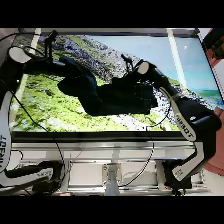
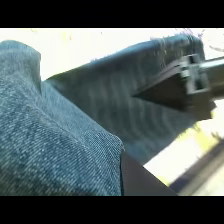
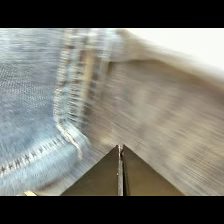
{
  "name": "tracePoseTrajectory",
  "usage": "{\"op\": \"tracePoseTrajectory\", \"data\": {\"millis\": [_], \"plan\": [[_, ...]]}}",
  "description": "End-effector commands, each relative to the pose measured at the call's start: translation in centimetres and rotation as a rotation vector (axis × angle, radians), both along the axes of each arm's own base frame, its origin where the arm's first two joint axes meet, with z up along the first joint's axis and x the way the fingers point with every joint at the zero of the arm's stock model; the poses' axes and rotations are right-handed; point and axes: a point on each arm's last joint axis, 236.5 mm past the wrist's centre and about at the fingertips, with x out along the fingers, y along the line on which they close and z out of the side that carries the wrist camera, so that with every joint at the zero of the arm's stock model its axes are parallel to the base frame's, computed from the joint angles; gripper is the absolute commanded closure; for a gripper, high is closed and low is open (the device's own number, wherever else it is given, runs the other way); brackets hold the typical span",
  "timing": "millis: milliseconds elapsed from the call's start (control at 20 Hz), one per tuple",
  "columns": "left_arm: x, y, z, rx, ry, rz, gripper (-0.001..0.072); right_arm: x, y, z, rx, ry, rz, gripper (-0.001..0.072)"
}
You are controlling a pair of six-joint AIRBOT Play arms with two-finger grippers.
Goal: Fold the clothes and pants, and hang the long-sleeved shirts on hangers.
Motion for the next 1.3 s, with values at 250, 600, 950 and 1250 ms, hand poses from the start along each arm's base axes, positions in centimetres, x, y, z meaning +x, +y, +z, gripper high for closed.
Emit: {"op": "tracePoseTrajectory", "data": {"millis": [250,600,950,1250], "plan": [[1.6,-14.8,-0.7,-0.060,-0.196,-0.023,0.0683,2.7,-13.3,7.5,-0.017,-0.088,-0.199,0.0668],[-5.3,-26.6,-9.1,-0.145,0.027,-0.125,0.0680,3.2,-19.2,11.6,-0.025,-0.172,-0.316,0.0668],[-5.9,-31.0,-8.4,-0.267,-0.014,-0.051,0.0601,3.1,-20.2,11.2,-0.059,-0.172,-0.321,0.0668],[-7.4,-31.7,-7.6,-0.328,0.080,-0.054,0.0010,3.6,-21.1,11.0,-0.098,-0.195,-0.334,0.0668]]}}
